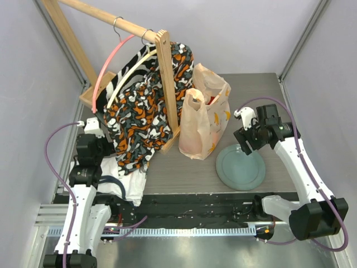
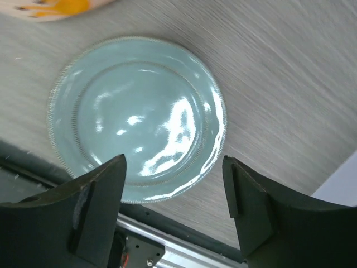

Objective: Take the fake fruits out of the plastic bag
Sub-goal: Move the distractor to the center of the board.

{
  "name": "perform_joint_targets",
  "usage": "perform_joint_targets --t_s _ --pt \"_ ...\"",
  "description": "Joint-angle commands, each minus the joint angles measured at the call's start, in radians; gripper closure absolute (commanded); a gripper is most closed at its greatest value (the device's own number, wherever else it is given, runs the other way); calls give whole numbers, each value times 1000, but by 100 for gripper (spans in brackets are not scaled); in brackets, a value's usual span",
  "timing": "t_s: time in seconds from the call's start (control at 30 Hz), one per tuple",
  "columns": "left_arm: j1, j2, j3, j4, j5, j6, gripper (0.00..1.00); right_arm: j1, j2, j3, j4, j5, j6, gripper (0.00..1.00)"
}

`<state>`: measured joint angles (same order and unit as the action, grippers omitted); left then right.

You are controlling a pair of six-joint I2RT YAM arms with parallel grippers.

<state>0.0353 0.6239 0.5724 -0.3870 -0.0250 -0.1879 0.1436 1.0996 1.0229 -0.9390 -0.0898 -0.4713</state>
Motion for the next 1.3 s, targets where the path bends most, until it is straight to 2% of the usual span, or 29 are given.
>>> perform_joint_targets --t_s 0.0,0.03,0.1,0.17,0.2,0.4,0.5,0.53,0.6,0.63,0.73,0.83,0.9,0.93,1.0,1.03,1.1,1.27 --pt "6 48 47 -18 19 45 0 37 75 239 -272 -215 -174 21" --pt "5 60 61 -27 20 50 0 56 100 347 -331 -316 -208 21" --pt "5 102 89 -45 50 50 0 163 169 448 -424 -350 -175 24" --pt "5 122 104 -46 71 45 0 253 210 589 -470 -376 -142 31" --pt "6 123 106 -41 74 38 0 343 233 629 -492 -380 -130 33" --pt "20 86 127 -18 68 -24 0 666 359 966 -503 -312 -44 43" --pt "31 60 153 -49 85 -5 0 744 456 1034 -462 -277 -1 53" --pt "31 53 162 -55 91 2 0 769 474 1034 -443 -269 23 60" --pt "31 34 172 -79 127 34 6 780 537 1045 -379 -243 55 70" --pt "31 21 179 -87 138 45 7 783 558 1054 -356 -220 75 82" --pt "32 -9 190 -115 116 62 9 783 650 1091 -236 -96 144 99" --pt "40 -21 228 -154 83 103 10 781 710 1097 -103 10 142 99" --pt "66 2 276 -248 76 128 11 783 739 1070 6 73 105 99" --pt "74 13 317 -274 62 127 11 781 750 1059 37 163 90 99" --pt "83 27 348 -329 71 131 11 757 802 1054 83 209 62 99" --pt "83 25 359 -337 76 130 10 743 825 1062 89 284 66 99" --pt "84 5 354 -337 80 123 6 676 897 1089 91 318 91 99" --pt "86 2 343 -337 118 122 7 538 1040 1192 118 334 79 99"
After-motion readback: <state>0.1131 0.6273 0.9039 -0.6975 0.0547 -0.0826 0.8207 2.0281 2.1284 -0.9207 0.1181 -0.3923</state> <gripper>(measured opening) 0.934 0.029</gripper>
